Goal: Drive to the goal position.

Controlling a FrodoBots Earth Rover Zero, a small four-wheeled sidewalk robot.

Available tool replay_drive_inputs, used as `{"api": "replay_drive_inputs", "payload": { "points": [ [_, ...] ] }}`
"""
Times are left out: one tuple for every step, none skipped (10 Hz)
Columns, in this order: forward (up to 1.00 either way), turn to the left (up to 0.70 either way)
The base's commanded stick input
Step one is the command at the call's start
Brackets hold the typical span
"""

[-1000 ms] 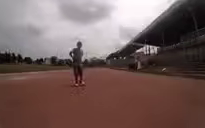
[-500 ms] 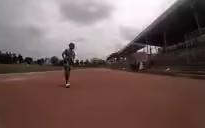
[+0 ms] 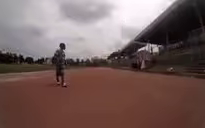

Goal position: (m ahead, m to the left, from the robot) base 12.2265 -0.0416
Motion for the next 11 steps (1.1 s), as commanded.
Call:
{"api": "replay_drive_inputs", "payload": {
  "points": [
    [0.7,0.0],
    [0.7,0.0],
    [0.7,0.0],
    [0.7,0.0],
    [0.7,0.0],
    [0.7,0.0],
    [0.7,0.0],
    [0.7,0.0],
    [0.7,0.0],
    [0.7,0.0],
    [0.7,0.0]
  ]
}}
